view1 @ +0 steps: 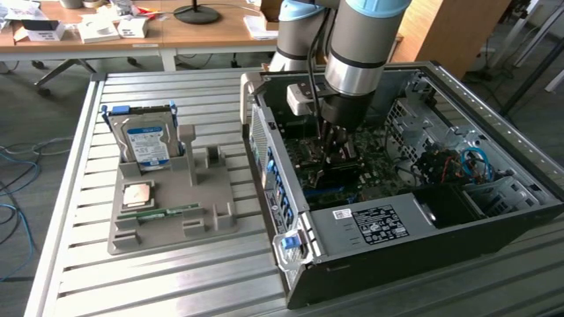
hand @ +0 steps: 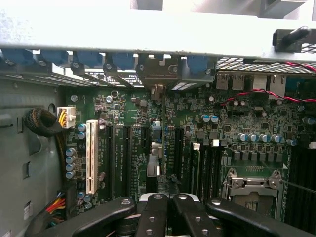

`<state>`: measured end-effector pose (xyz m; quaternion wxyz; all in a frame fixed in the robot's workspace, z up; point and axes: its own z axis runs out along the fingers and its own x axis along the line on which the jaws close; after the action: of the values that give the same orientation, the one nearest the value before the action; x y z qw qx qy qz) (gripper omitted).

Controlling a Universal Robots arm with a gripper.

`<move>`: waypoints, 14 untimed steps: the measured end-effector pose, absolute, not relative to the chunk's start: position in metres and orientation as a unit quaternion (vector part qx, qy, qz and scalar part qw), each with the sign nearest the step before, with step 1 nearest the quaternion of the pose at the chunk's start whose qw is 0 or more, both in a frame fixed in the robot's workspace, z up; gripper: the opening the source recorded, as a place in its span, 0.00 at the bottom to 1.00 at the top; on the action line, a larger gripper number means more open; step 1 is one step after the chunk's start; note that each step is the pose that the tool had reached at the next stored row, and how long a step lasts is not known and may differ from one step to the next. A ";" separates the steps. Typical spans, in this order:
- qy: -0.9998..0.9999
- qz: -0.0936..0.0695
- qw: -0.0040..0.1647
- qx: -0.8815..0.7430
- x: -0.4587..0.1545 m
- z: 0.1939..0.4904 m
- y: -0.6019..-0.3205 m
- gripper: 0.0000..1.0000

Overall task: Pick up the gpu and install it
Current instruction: 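Press down on the gpu until it lock into place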

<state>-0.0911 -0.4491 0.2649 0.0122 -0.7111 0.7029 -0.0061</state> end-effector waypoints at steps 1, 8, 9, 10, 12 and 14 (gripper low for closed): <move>0.703 -0.006 0.012 -0.711 -0.091 0.265 -0.449 0.11; 0.703 -0.006 0.012 -0.711 -0.091 0.266 -0.449 0.11; 0.703 -0.006 0.012 -0.711 -0.091 0.266 -0.449 0.11; 0.703 -0.006 0.013 -0.711 -0.091 0.267 -0.449 0.11; 0.703 -0.006 0.013 -0.711 -0.091 0.268 -0.449 0.11; 0.703 -0.006 0.013 -0.711 -0.091 0.270 -0.449 0.11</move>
<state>-0.0911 -0.4491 0.2697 0.0128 -0.7111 0.7029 -0.0059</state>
